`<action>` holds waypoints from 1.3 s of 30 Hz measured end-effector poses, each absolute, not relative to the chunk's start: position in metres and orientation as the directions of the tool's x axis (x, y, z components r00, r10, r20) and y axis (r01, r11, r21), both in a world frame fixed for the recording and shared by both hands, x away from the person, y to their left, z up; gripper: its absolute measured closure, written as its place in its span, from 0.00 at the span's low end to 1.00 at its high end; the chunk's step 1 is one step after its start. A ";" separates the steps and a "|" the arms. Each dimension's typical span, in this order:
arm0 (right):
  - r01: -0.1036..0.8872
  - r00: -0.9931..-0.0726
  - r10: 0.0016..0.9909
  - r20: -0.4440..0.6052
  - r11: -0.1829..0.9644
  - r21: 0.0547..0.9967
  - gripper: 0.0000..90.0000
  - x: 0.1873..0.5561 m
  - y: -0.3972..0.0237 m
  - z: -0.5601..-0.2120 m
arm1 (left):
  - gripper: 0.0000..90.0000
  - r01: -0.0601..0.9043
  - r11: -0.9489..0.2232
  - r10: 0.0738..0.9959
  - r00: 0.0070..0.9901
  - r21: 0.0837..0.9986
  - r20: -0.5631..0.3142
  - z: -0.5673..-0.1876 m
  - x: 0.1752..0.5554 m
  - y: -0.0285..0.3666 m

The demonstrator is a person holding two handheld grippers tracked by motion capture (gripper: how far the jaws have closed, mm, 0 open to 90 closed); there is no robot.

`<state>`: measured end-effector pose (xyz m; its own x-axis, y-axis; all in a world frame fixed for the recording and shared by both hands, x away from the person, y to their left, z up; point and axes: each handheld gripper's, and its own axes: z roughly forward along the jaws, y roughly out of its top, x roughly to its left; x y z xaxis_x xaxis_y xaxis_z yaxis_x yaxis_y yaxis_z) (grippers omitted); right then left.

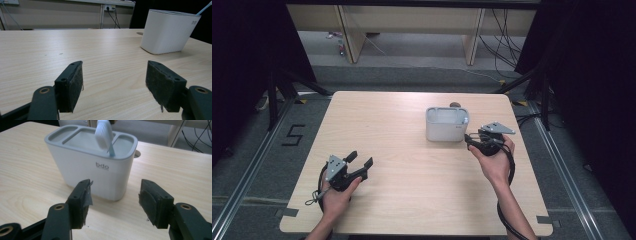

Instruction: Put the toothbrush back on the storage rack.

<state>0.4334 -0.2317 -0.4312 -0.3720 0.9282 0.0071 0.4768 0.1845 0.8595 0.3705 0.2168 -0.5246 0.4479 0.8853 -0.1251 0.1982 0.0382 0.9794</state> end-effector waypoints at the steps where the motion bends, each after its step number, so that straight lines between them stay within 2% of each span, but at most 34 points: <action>1: 0.485 -0.363 0.931 0.032 0.160 0.860 0.48 0.430 -0.230 -0.433 | 0.33 0.199 0.039 0.886 0.447 0.979 -0.126 -0.525 0.370 0.217; 2: 0.486 -0.388 0.921 0.028 0.178 0.856 0.48 0.429 -0.233 -0.434 | 0.33 0.199 0.038 0.885 0.447 0.979 -0.126 -0.525 0.371 0.217; 7: 0.494 -0.390 0.921 0.014 0.197 0.847 0.48 0.417 -0.238 -0.439 | 0.33 0.219 0.031 0.891 0.437 0.975 -0.126 -0.524 0.369 0.217; 12: 0.501 -0.398 0.917 0.030 0.190 0.844 0.48 0.403 -0.245 -0.448 | 0.33 0.219 0.031 0.891 0.436 0.975 -0.126 -0.524 0.369 0.217; 13: 0.517 -0.369 0.928 0.052 0.159 0.841 0.48 0.398 -0.244 -0.451 | 0.33 0.219 0.031 0.891 0.436 0.975 -0.126 -0.524 0.369 0.217; 16: 0.501 -0.394 0.919 0.012 0.203 0.841 0.49 0.391 -0.250 -0.459 | 0.33 0.219 0.030 0.891 0.436 0.975 -0.125 -0.524 0.369 0.217; 17: 0.515 -0.396 0.917 0.038 0.188 0.836 0.49 0.388 -0.250 -0.462 | 0.33 0.219 0.029 0.891 0.436 0.975 -0.125 -0.524 0.369 0.217; 24: 0.523 -0.405 0.913 0.045 0.191 0.831 0.49 0.370 -0.255 -0.481 | 0.33 0.219 0.029 0.892 0.435 0.975 -0.124 -0.524 0.369 0.217; 25: 0.546 -0.383 0.920 0.087 0.149 0.824 0.49 0.367 -0.253 -0.483 | 0.33 0.219 0.029 0.892 0.435 0.975 -0.124 -0.524 0.369 0.216; 26: 0.519 -0.409 0.911 0.053 0.185 0.835 0.49 0.367 -0.256 -0.486 | 0.33 0.219 0.028 0.892 0.435 0.975 -0.124 -0.524 0.369 0.217; 33: 0.494 -0.415 0.905 0.088 0.143 0.858 0.51 0.356 -0.255 -0.500 | 0.33 0.221 0.031 0.892 0.434 0.975 -0.127 -0.524 0.369 0.217; 37: 0.433 -0.436 0.900 0.033 0.177 0.884 0.51 0.356 -0.254 -0.503 | 0.33 0.220 0.035 0.891 0.434 0.975 -0.130 -0.524 0.369 0.217; 39: 0.429 -0.448 0.892 0.063 0.153 0.890 0.52 0.355 -0.252 -0.505 | 0.33 0.221 0.035 0.892 0.434 0.975 -0.130 -0.524 0.369 0.217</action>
<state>0.3552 -0.2519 -0.5051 -0.4482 0.8917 0.0628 0.4289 0.1529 0.8903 0.3689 0.2173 -0.5237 0.4336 0.8916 -0.1303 0.2209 0.0350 0.9747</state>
